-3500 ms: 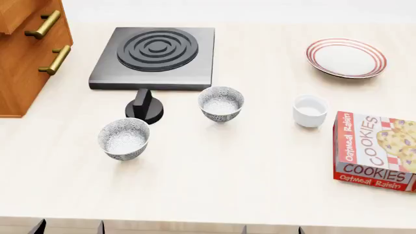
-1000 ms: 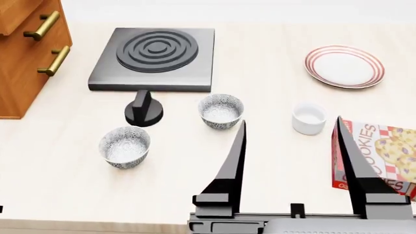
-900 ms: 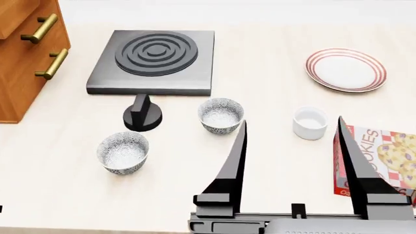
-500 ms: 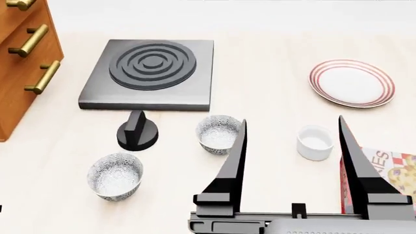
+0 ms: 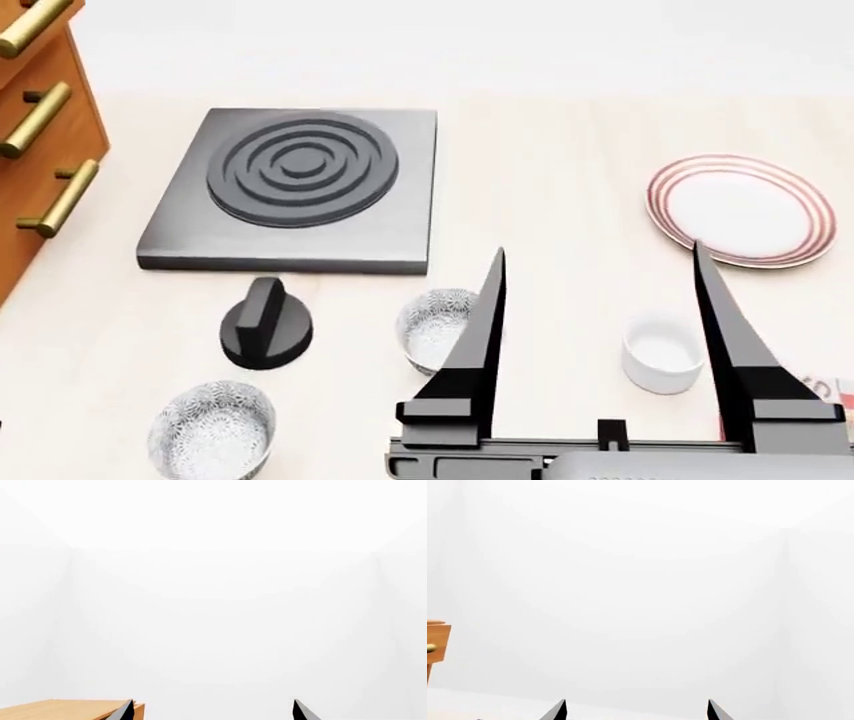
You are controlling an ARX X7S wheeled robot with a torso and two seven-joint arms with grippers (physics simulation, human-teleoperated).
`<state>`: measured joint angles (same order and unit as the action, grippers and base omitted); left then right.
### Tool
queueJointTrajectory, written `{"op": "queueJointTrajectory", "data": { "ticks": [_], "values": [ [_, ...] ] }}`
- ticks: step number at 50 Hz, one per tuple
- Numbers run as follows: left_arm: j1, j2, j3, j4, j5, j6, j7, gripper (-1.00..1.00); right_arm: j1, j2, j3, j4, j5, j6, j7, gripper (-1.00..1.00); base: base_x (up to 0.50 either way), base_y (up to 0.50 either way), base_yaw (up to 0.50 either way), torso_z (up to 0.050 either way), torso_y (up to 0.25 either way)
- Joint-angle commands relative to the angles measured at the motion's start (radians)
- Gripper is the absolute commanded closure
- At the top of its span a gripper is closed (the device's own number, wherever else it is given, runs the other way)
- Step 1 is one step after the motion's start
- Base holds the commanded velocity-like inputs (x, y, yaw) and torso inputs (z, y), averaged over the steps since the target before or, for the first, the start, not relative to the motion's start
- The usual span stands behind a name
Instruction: Pick the akita bowl next to the ramekin and place it on the plate.
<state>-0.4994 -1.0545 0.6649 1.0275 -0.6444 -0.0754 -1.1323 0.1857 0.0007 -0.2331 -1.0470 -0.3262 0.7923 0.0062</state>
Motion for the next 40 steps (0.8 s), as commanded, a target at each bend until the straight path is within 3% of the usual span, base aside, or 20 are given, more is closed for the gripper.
{"op": "queueJointTrajectory", "data": {
  "ticks": [1,40],
  "values": [
    [-0.006,-0.006,0.015,0.001,0.005,0.008,-0.007,-1.0,-0.003,0.0,0.001,0.0,0.001,-0.002,0.0,-1.0,0.25,0.0,0.0,0.0,0.0],
    [-0.031,-0.013,0.051,-0.012,0.007,0.019,-0.02,-1.0,0.002,0.0,0.0,0.0,0.003,0.006,-0.006,-1.0,0.27,0.0,0.0,0.0,0.001]
  ]
}}
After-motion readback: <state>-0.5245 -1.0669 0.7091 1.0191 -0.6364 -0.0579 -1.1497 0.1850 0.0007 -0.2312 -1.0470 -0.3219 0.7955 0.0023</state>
